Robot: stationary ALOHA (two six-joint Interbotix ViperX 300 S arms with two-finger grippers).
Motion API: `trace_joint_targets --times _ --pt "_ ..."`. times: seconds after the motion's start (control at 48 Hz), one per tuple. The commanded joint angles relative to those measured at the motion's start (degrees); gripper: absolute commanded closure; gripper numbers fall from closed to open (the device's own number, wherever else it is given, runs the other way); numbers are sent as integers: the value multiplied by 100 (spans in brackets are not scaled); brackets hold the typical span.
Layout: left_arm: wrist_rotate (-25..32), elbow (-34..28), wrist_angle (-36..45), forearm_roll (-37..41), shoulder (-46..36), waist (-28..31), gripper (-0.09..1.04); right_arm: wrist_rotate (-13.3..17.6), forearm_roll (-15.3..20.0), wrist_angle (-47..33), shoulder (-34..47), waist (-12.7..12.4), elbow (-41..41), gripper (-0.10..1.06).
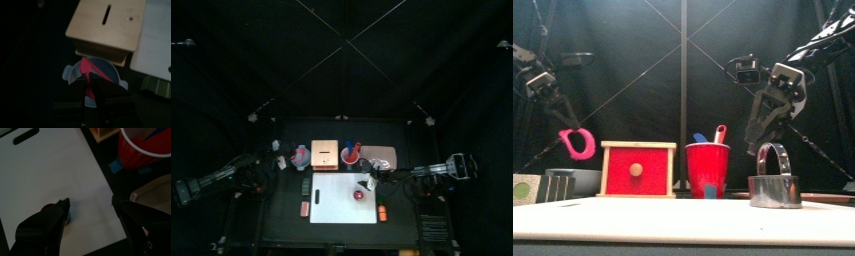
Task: Get the cutter from the drawer then cut the dough then place the extra dough in the bowl
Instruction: Place the extra dough in the bowl
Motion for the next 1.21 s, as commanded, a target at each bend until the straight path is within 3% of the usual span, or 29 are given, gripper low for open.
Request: trace_joint_targets --times 0.021,0.208,0.5,0.708,0.896,1.062,1.208 --pt "-18 -141 -229 -26 413 -35 38 -9 -9 -62 -123 -62 -62 -1" --pt "-26 -272 -659 -299 721 -62 30 -9 18 -62 -114 -62 -62 -1" --pt "-18 -202 -870 -914 712 -35 3 0 62 -70 -105 -62 -44 -1" --pt "-9 -141 -1512 -1362 729 -255 1 -9 26 -70 -97 -53 -44 -1" --pt "18 -88 -2689 -1802 729 -1090 1 -18 18 -211 -97 -62 -114 -1" --pt "26 88 -3814 -1582 738 -2136 1 -9 44 -457 -149 -53 -167 -1" --pt "9 264 -4518 -1336 738 -2646 1 -88 -26 -896 -308 0 -272 -1"
